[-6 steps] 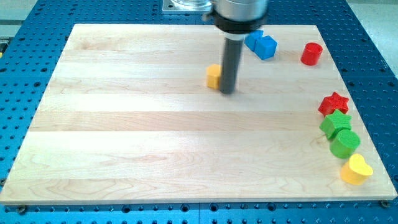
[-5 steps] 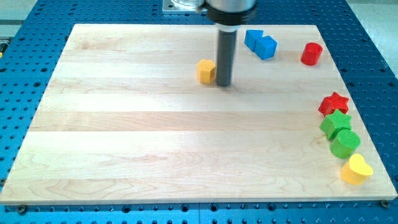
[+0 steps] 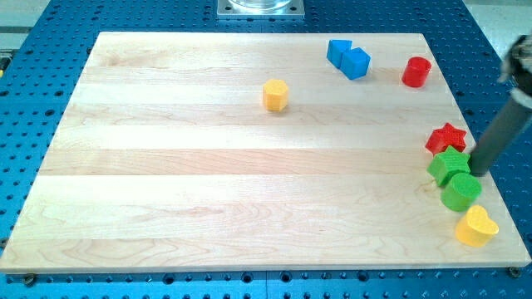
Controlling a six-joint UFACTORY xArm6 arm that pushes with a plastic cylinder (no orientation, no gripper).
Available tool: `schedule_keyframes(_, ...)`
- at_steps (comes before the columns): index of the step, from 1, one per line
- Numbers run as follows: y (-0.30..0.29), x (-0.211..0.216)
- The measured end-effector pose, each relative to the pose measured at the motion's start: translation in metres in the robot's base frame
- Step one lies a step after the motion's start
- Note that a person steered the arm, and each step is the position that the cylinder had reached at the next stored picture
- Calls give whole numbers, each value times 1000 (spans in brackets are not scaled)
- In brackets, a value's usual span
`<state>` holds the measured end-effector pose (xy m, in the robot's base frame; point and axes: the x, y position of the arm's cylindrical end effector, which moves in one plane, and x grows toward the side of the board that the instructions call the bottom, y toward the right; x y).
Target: Push the red blocks towards the bottom center of the board
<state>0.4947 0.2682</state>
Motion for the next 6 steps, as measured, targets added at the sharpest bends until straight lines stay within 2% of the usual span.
schedule_keyframes(1,9,-16)
schedule_keyframes(2,-12,-28)
schedule_keyframes(3,-96,-35)
schedule_keyframes(5,-35,-49)
schedule_keyframes(6,-41,-80)
